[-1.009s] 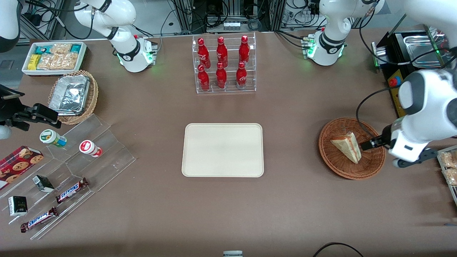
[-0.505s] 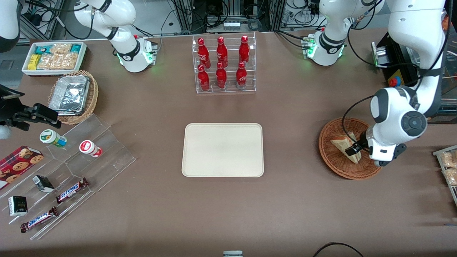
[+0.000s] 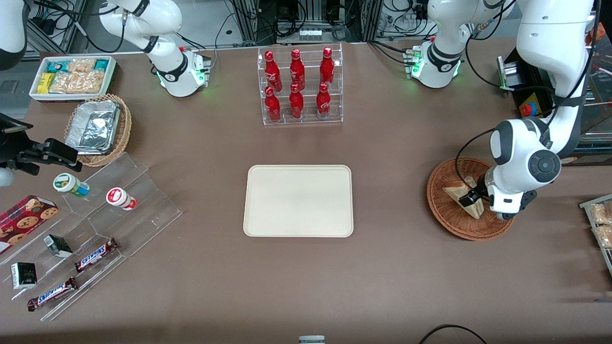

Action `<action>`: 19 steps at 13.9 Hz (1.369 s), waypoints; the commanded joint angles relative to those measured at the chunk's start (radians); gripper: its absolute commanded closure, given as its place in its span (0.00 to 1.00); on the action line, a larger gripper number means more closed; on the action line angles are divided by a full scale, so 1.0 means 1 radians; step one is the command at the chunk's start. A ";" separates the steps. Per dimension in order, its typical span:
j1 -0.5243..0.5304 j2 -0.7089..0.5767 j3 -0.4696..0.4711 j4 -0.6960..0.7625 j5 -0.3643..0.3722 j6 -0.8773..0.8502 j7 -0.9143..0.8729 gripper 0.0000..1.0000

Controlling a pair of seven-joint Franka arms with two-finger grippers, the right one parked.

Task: Place sandwich from basket to tray
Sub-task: 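Close the left gripper on the sandwich and lift it from the basket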

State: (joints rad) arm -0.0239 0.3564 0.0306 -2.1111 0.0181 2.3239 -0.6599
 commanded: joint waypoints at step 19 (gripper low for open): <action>-0.402 0.043 -0.021 0.393 0.008 -0.376 0.098 0.67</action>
State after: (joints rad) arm -0.3567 0.2905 -0.0001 -1.8289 0.0201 1.9688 -0.5936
